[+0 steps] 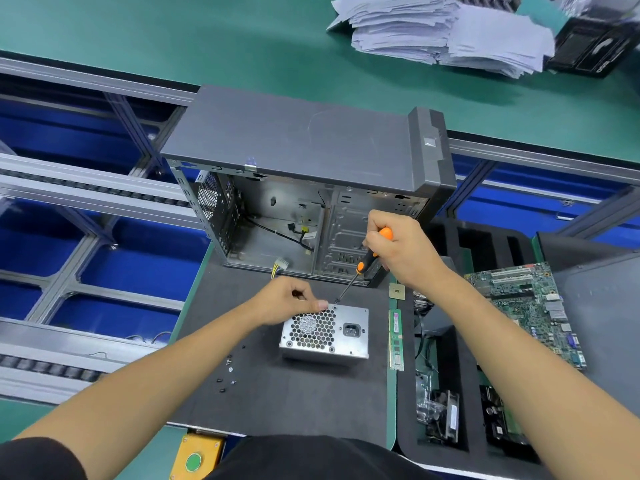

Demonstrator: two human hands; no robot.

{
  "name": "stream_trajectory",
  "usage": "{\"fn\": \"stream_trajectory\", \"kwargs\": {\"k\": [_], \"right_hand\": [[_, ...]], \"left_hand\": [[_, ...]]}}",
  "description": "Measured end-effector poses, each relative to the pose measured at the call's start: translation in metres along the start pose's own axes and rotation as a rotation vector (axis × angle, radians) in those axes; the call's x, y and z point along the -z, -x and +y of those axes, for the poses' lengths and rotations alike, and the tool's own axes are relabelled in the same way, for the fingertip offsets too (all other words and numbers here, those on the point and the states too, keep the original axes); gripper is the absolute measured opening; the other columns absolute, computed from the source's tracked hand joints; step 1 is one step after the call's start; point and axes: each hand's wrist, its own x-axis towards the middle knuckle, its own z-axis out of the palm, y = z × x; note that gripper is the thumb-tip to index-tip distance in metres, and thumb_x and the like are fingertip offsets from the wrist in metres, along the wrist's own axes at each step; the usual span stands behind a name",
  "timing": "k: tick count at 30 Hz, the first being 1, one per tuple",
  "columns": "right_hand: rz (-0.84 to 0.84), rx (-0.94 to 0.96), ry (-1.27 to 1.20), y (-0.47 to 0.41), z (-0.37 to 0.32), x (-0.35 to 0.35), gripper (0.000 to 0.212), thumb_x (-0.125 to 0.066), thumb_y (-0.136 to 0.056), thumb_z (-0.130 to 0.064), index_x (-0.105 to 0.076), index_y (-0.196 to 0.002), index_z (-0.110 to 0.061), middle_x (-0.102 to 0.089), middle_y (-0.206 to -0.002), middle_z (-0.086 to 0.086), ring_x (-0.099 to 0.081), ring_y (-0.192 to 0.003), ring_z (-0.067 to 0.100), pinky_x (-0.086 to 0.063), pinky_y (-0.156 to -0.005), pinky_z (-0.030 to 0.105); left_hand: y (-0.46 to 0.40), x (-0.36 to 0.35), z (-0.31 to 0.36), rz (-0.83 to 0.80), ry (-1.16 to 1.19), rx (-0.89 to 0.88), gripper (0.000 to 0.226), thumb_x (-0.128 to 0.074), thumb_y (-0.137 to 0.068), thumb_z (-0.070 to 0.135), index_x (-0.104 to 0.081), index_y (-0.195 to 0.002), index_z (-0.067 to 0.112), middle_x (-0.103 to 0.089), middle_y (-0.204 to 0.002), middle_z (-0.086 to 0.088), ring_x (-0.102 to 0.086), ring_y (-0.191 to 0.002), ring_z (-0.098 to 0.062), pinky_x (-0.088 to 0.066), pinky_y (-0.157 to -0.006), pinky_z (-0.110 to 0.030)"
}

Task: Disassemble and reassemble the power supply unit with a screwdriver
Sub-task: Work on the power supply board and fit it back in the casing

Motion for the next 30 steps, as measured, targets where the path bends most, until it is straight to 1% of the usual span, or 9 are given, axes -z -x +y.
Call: {"fn": "stream_trajectory", "kwargs": {"k": [2, 3, 7, 16, 18, 20, 23, 28, 30], "right_hand": [[-0.010, -0.005, 0.000, 0.000, 0.002, -0.002, 0.026, -0.056, -0.087, -0.023, -0.043, -0.064, -0.022, -0.045, -0.059, -0.005, -0.043, -0.055, 0.015, -0.042, -0.057, 0.039], [-0.014, -0.006, 0.002, 0.000, 0.002, -0.002, 0.027, -0.056, -0.087, -0.023, -0.043, -0.064, -0.023, -0.046, -0.059, -0.006, -0.043, -0.054, 0.014, -0.041, -0.056, 0.038], [-0.019, -0.008, 0.018, -0.002, 0.003, -0.004, 0.024, -0.056, -0.086, -0.027, -0.043, -0.065, -0.022, -0.048, -0.060, -0.001, -0.045, -0.056, 0.014, -0.042, -0.056, 0.039], [-0.026, -0.009, 0.044, 0.000, 0.007, -0.008, 0.020, -0.051, -0.081, -0.030, -0.041, -0.065, -0.021, -0.050, -0.064, 0.008, -0.042, -0.058, 0.014, -0.043, -0.057, 0.045], [-0.039, -0.013, 0.043, -0.001, 0.010, -0.010, 0.021, -0.052, -0.081, -0.029, -0.042, -0.065, -0.022, -0.050, -0.063, 0.005, -0.043, -0.058, 0.014, -0.042, -0.057, 0.044], [-0.040, -0.013, 0.054, -0.002, 0.010, -0.010, 0.021, -0.050, -0.080, -0.032, -0.041, -0.064, -0.024, -0.048, -0.061, 0.000, -0.042, -0.058, 0.013, -0.039, -0.057, 0.040], [-0.037, -0.015, 0.058, -0.003, 0.009, -0.009, 0.021, -0.050, -0.079, -0.034, -0.040, -0.062, -0.027, -0.046, -0.060, -0.001, -0.042, -0.058, 0.015, -0.040, -0.058, 0.038], [-0.036, -0.012, 0.057, -0.004, 0.011, -0.009, 0.024, -0.053, -0.082, -0.029, -0.039, -0.062, -0.027, -0.045, -0.058, -0.004, -0.040, -0.057, 0.010, -0.039, -0.058, 0.036], [-0.034, -0.012, 0.058, -0.005, 0.012, -0.009, 0.024, -0.053, -0.082, -0.029, -0.039, -0.063, -0.025, -0.047, -0.061, 0.003, -0.041, -0.058, 0.012, -0.039, -0.059, 0.038]], "left_hand": [[0.000, 0.001, 0.005, -0.078, 0.045, 0.026, 0.045, -0.083, -0.071, 0.065, -0.076, -0.082, 0.021, -0.072, -0.092, -0.021, -0.061, -0.079, -0.017, -0.054, -0.078, -0.044], [-0.001, 0.003, 0.008, -0.124, 0.055, 0.045, 0.042, -0.083, -0.073, 0.063, -0.076, -0.084, 0.023, -0.072, -0.096, -0.020, -0.064, -0.086, -0.016, -0.055, -0.086, -0.045], [-0.005, 0.007, 0.015, -0.255, 0.046, 0.095, 0.029, -0.079, -0.078, 0.056, -0.073, -0.087, 0.030, -0.071, -0.083, 0.013, -0.064, -0.083, 0.000, -0.049, -0.082, -0.021], [-0.010, 0.000, 0.015, -0.272, 0.096, 0.133, 0.008, -0.070, -0.096, 0.024, -0.072, -0.101, 0.018, -0.073, -0.090, 0.014, -0.064, -0.089, 0.002, -0.047, -0.088, -0.018], [-0.012, 0.000, 0.012, -0.291, 0.104, 0.159, 0.011, -0.070, -0.096, 0.027, -0.073, -0.101, 0.018, -0.074, -0.094, 0.006, -0.064, -0.090, -0.005, -0.045, -0.091, -0.025], [-0.012, 0.001, 0.009, -0.287, 0.093, 0.196, 0.031, -0.075, -0.088, 0.050, -0.073, -0.101, 0.021, -0.073, -0.105, -0.009, -0.054, -0.093, -0.025, -0.035, -0.092, -0.040], [-0.014, 0.004, 0.007, -0.287, 0.088, 0.253, 0.056, -0.077, -0.071, 0.074, -0.071, -0.100, 0.026, -0.069, -0.112, -0.015, -0.040, -0.098, -0.033, -0.024, -0.089, -0.047], [-0.013, 0.003, 0.007, -0.293, 0.116, 0.258, 0.052, -0.079, -0.074, 0.069, -0.071, -0.101, 0.026, -0.072, -0.110, -0.003, -0.047, -0.096, -0.032, -0.030, -0.091, -0.049], [-0.011, 0.001, 0.008, -0.271, 0.161, 0.224, 0.040, -0.081, -0.080, 0.055, -0.072, -0.101, 0.022, -0.074, -0.104, 0.006, -0.061, -0.096, -0.022, -0.042, -0.094, -0.038]]}}
